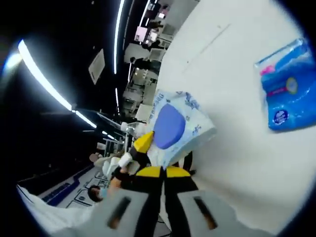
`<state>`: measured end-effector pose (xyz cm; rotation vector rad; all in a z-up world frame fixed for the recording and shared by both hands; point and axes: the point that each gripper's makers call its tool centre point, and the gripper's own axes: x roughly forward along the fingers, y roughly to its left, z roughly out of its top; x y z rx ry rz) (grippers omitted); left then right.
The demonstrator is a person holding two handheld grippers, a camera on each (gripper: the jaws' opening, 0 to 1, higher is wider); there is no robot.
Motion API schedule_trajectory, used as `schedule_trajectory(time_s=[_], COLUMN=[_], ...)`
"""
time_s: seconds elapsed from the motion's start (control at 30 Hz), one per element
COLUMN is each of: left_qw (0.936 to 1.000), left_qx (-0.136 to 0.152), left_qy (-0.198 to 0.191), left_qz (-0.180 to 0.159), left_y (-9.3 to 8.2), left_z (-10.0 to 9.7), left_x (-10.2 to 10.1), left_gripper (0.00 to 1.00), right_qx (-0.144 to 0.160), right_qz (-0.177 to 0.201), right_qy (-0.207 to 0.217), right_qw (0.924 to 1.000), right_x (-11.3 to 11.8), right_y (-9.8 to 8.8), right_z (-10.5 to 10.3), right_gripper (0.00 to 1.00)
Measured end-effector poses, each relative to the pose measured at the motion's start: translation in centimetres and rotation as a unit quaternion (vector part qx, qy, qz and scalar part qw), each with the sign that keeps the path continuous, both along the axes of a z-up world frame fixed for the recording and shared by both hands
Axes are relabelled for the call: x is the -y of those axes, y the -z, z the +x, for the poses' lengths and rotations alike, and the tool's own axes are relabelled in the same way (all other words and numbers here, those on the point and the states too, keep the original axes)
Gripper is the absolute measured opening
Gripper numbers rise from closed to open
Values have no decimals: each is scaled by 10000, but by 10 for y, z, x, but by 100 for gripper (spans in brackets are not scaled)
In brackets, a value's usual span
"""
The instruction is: Arrange the tabletop items into an orderly group along one side of the table until the central work area is clear of visible clutter.
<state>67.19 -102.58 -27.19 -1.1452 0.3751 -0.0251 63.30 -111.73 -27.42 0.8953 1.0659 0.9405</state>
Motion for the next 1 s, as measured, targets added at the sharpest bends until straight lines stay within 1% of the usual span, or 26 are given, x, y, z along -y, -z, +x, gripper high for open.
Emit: schedule_trajectory(time_s=[0.03, 0.1, 0.17, 0.23, 0.27, 0.37, 0.5, 0.53, 0.6, 0.63, 0.67, 0.7, 0.73, 0.77, 0.83, 0.87, 0.9, 0.93, 0.97, 1.0], left_qw=[10000, 9987, 9981, 9974, 9967, 9951, 9940, 9937, 9932, 9931, 9921, 9917, 9919, 9926, 9952, 9949, 9949, 9951, 9958, 9963], left_qx=[55, 242, 316, 429, 506, 586, 666, 694, 745, 753, 814, 810, 811, 803, 735, 786, 748, 727, 672, 643], left_qy=[-72, -297, -371, -415, -458, -518, -506, -513, -513, -508, -573, -568, -554, -509, -319, -428, -394, -404, -402, -373], left_qz=[-40, -338, -372, -392, -445, -601, -704, -712, -737, -736, -766, -820, -808, -760, -563, -456, -545, -544, -467, -432], left_y=[-4, -17, -25, -32, -36, -43, -50, -52, -54, -53, -54, -54, -54, -53, -50, -50, -49, -48, -45, -43], left_z=[0, 2, 2, 3, 3, 2, -1, -2, -4, -5, -6, -6, -6, -7, -9, -8, -12, -13, -13, -14], left_x=[-1, -4, -4, -3, -2, 1, 8, 9, 11, 11, 9, 9, 9, 9, 15, 11, 14, 13, 14, 15], left_gripper=[1, 1, 0, 0, 0, 0, 0, 0, 0, 0, 0, 0, 0, 0, 0, 1, 1, 1, 1, 1], right_qx=[4, 22, 37, 134, 134, 10, -150, -182, -359, -397, -377, -345, -312, -318, -183, -8, 24, 141, 181, 273], right_qz=[26, 119, 146, 156, 160, 273, 357, 400, 699, 723, 674, 672, 696, 686, 571, 379, 328, 259, 218, 15], right_qy=[32, 183, 264, 395, 450, 703, 899, 974, 1162, 1216, 1223, 1181, 1127, 1119, 941, 872, 800, 738, 713, 606], right_qw=[10000, 9998, 9995, 9990, 9988, 9972, 9952, 9943, 9901, 9891, 9895, 9901, 9907, 9908, 9938, 9955, 9963, 9968, 9971, 9978], right_x=[0, 0, 0, 1, 1, 2, 2, 2, 2, 3, 5, 4, 4, 5, 4, 6, 6, 7, 7, 10], right_y=[-2, -6, -6, -6, -6, -8, -7, -7, -15, -15, -14, -15, -16, -17, -19, -17, -18, -19, -19, -16], right_z=[1, 6, 8, 13, 15, 20, 25, 27, 30, 31, 31, 30, 30, 30, 28, 30, 30, 33, 34, 36], right_gripper=[0, 0, 0, 2, 4, 12, 26, 27, 23, 19, 15, 11, 10, 6, 0, 0, 0, 0, 0, 0])
